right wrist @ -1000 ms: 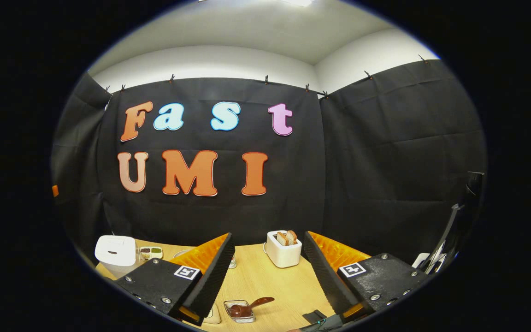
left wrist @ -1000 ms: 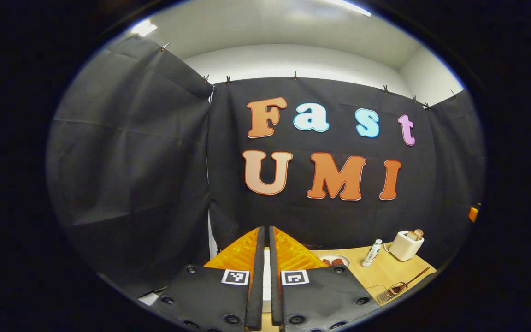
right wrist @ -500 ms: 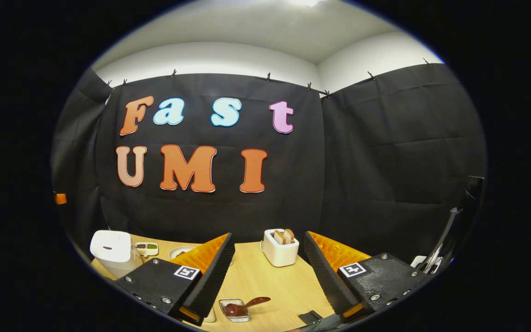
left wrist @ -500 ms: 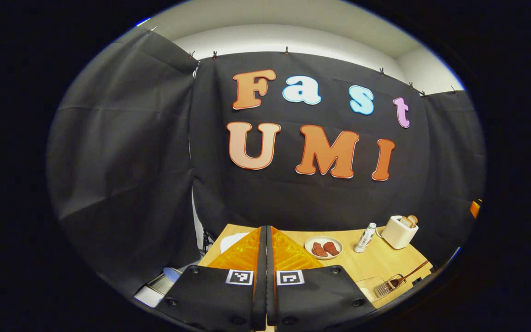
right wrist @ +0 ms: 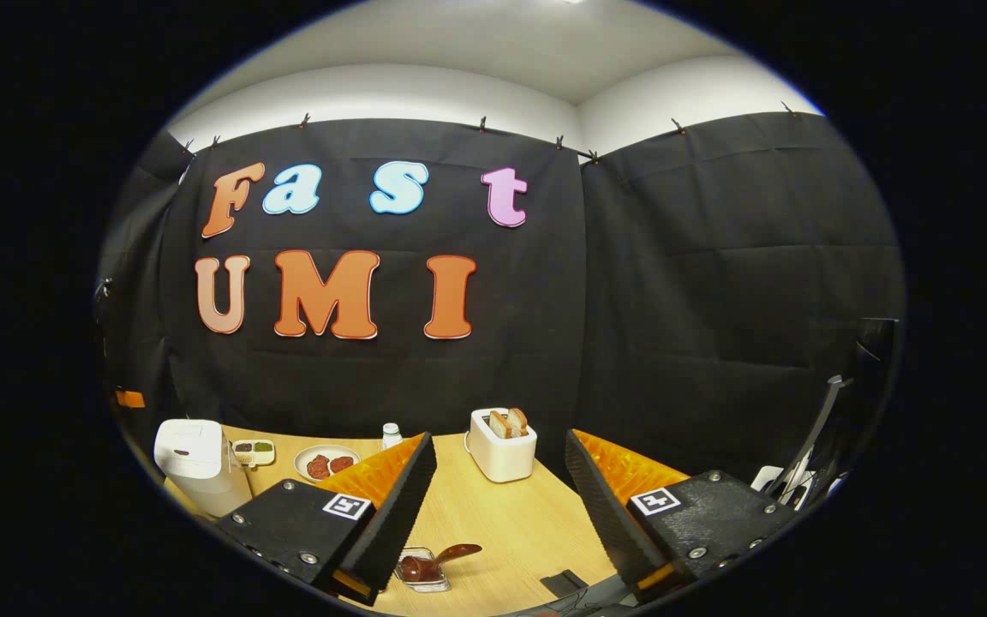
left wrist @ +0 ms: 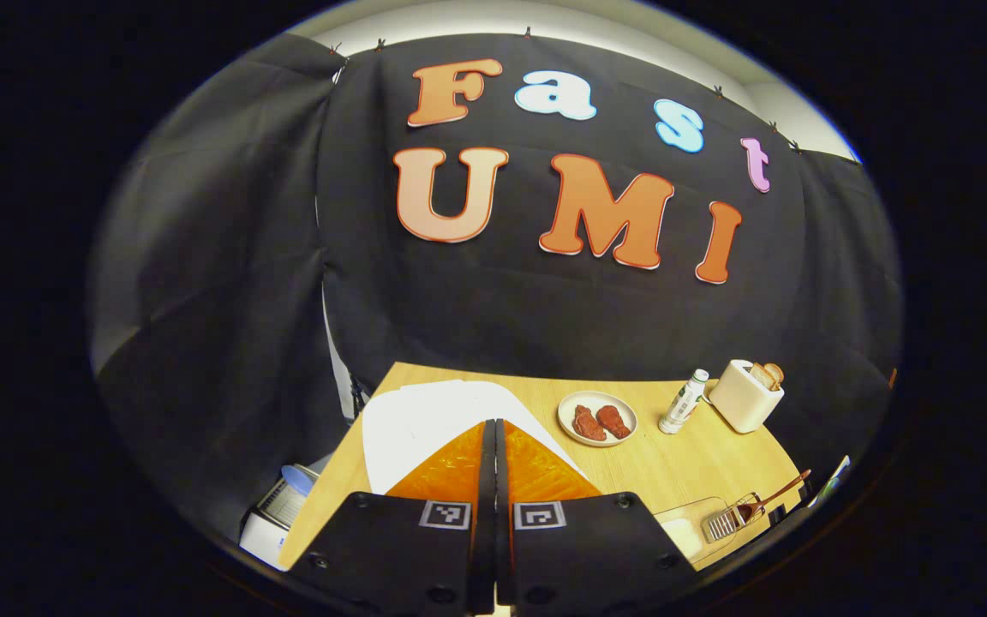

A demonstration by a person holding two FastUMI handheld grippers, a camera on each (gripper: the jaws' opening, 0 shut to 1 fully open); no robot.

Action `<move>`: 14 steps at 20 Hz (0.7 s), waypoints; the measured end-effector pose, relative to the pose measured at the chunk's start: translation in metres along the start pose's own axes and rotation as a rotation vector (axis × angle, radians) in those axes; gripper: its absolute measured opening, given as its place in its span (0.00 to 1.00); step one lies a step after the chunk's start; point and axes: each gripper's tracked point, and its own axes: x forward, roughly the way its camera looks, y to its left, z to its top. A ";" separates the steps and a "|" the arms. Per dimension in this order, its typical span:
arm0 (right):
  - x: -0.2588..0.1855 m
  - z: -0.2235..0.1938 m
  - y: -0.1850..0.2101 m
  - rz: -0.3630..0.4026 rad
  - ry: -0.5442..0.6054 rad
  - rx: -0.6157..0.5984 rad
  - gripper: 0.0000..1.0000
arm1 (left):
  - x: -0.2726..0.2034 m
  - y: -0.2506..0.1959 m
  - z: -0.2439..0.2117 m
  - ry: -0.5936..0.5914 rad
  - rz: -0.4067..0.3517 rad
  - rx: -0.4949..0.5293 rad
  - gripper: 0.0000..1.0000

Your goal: Close the left gripper, press the button to open the rice cooker; take a wooden spoon from the chopstick holder with the right hand, scoop a spoonful of rice and pour it into the rice cooker, then put the wooden spoon back into the chopstick holder.

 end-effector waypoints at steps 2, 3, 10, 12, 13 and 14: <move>0.003 -0.004 -0.006 -0.016 0.006 -0.002 0.95 | 0.022 0.000 -0.015 0.042 -0.005 0.002 0.05; 0.005 -0.005 -0.010 -0.025 0.009 -0.002 0.95 | 0.031 0.002 -0.020 0.064 -0.007 0.004 0.05; 0.012 -0.016 -0.024 -0.061 0.040 0.014 0.95 | 0.072 0.015 -0.073 0.192 0.021 -0.038 0.05; 0.015 -0.019 -0.025 -0.067 0.051 0.018 0.95 | 0.076 0.016 -0.078 0.210 0.024 -0.025 0.07; 0.016 -0.019 -0.024 -0.064 0.053 0.022 0.95 | 0.076 0.015 -0.082 0.217 0.022 -0.020 0.05; 0.017 -0.021 -0.023 -0.061 0.056 0.023 0.94 | 0.077 0.013 -0.085 0.225 0.017 -0.016 0.05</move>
